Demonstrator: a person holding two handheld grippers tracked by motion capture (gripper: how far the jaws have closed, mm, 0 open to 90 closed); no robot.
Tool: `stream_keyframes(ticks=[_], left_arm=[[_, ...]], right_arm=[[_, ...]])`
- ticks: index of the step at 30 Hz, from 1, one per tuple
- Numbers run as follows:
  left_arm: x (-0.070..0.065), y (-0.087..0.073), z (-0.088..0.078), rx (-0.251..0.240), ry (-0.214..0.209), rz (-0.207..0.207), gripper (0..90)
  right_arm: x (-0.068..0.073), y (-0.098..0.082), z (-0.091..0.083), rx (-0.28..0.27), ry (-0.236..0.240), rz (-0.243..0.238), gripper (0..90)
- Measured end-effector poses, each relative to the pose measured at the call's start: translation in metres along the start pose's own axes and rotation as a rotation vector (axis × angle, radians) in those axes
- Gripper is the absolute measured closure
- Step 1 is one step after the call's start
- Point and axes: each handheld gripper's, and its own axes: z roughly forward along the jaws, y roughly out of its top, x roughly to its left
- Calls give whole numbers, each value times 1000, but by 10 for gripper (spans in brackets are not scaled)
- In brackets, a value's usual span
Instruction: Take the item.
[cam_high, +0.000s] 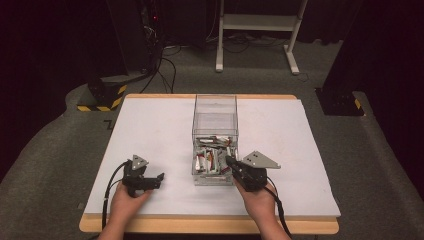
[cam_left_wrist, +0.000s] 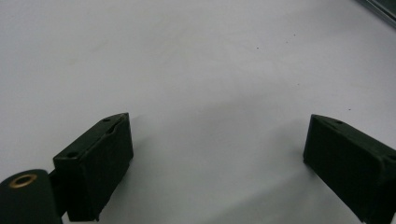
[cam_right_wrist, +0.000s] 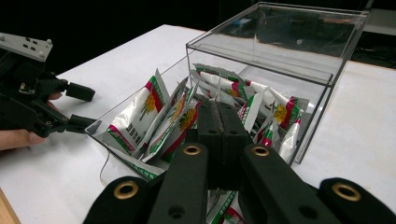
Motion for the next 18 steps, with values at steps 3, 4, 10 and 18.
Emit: stream_keyframes(ticks=[3, 4, 10, 18], left_arm=[[0, 0, 0, 1, 0, 1, 84], [0, 0, 0, 0, 0, 1, 84], [0, 0, 0, 1, 0, 1, 84], [0, 0, 0, 0, 0, 0, 84]], right_arm=[[0, 1, -2, -12, -3, 0, 900], [0, 2, -3, -16, -3, -4, 900], [0, 4, -6, -31, -9, -4, 900], [-1, 7, -12, -57, -15, -2, 900]])
